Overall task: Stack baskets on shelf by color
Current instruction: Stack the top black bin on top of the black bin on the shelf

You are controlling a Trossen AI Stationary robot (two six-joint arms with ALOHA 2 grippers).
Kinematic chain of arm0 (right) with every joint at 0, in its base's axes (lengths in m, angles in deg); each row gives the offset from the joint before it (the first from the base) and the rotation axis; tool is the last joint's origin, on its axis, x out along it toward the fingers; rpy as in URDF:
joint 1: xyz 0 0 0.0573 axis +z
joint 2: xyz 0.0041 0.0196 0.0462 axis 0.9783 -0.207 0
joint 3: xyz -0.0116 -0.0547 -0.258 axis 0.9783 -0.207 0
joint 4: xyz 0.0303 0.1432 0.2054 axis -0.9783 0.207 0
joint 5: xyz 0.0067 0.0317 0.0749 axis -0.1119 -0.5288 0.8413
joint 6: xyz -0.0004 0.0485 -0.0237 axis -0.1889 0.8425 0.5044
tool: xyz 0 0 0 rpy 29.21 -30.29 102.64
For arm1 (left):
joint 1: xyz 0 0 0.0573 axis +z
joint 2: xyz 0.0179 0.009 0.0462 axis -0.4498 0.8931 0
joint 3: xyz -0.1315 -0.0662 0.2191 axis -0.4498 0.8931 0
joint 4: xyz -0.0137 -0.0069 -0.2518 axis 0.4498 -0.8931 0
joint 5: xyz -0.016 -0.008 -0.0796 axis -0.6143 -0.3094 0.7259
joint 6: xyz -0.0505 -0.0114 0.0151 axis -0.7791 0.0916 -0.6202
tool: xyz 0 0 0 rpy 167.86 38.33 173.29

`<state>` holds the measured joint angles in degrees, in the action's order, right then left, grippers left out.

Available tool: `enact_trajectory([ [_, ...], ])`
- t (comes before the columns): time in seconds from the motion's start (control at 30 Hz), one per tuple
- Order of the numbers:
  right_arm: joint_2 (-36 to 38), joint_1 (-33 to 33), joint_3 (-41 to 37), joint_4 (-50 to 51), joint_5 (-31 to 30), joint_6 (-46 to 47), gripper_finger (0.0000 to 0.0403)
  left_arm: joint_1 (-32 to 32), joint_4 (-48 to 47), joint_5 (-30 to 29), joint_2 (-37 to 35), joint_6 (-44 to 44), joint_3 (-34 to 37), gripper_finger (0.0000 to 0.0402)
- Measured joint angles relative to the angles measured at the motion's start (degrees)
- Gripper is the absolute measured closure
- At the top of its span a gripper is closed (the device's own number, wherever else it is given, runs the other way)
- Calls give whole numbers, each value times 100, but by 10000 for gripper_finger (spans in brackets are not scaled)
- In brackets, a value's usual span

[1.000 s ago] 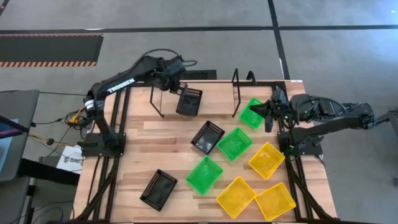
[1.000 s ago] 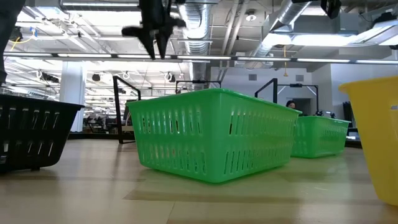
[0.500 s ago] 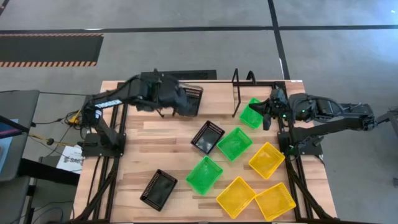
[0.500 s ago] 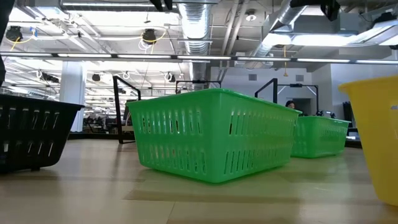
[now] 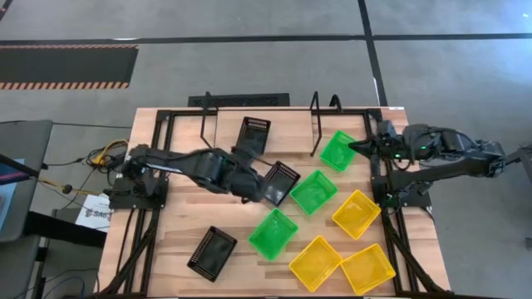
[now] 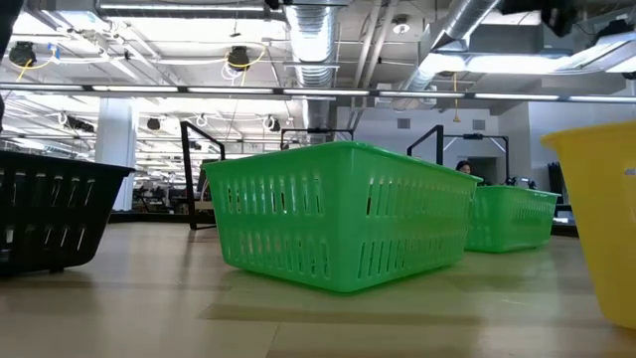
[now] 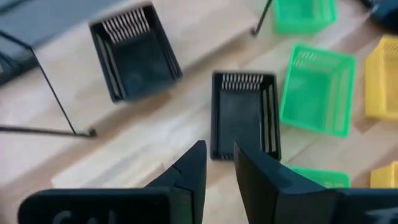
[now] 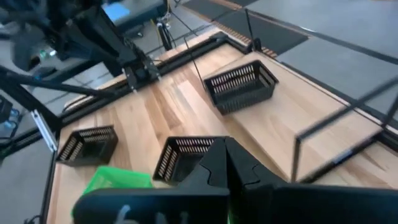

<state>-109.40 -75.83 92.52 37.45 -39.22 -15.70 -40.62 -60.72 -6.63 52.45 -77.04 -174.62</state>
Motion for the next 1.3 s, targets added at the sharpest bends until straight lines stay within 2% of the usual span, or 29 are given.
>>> enact_trajectory([
  [0.17,561,0,0,301,-2,0,402,328,0,774,393,48,0,335],
  [0.37,954,0,0,439,-2,-17,401,768,0,1461,832,664,2,335],
  [0.53,1039,0,0,578,-2,-16,401,972,14,1686,1004,1021,5,335],
  [0.8,1037,0,2,571,-4,-11,399,1049,19,1749,1029,902,1,335],
  [1.0,1037,0,2,534,-5,3,399,1120,2,2253,1029,660,0,335],
  [1.3,1037,0,2,519,-7,0,399,1147,2,2055,1033,772,0,331],
])
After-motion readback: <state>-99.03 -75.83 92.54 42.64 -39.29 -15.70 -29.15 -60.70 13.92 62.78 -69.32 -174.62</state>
